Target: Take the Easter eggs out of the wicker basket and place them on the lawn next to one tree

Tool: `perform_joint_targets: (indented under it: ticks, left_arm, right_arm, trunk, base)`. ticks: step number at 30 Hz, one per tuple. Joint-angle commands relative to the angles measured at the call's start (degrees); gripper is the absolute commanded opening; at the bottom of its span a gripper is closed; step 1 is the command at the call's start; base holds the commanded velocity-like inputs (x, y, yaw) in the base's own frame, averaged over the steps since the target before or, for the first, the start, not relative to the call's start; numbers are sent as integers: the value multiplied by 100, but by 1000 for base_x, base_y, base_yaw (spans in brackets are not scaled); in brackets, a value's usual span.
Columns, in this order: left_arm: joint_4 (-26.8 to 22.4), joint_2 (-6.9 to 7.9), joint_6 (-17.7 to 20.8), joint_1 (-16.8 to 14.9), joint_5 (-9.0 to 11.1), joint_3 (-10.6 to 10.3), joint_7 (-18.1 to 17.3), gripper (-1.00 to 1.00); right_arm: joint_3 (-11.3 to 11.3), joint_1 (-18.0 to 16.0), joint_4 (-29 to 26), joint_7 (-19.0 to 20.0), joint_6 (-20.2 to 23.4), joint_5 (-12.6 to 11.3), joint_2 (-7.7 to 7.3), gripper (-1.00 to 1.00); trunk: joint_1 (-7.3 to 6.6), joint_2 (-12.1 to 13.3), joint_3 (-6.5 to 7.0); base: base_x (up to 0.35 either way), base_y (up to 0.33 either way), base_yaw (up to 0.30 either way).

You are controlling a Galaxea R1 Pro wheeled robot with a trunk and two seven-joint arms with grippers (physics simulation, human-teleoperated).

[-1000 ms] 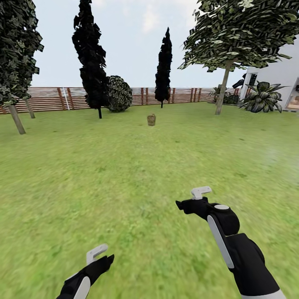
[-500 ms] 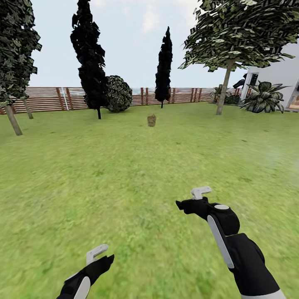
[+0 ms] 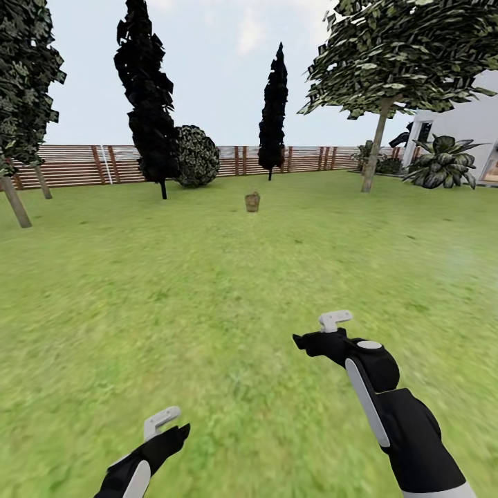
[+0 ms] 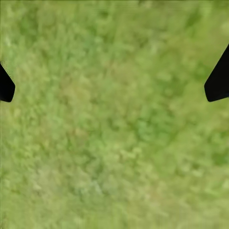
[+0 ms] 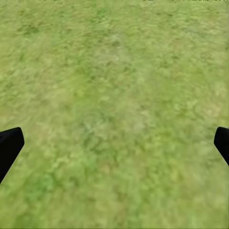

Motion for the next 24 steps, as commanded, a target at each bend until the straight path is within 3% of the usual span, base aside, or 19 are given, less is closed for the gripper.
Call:
perform_joint_targets:
  ticks: [1, 24]
  left_arm:
    - [-10, -4, 30, -3, 61, 8, 34, 100]
    - [-10, -20, 90, -5, 61, 8, 34, 100]
  right_arm:
    - [5, -5, -5, -21, 24, -42, -4, 100]
    - [25, -5, -31, -21, 72, -42, 3, 100]
  trunk:
    - [3, -3, -6]
    - [3, -3, -6]
  base:
    - [334, 0, 0]
    - [334, 0, 0]
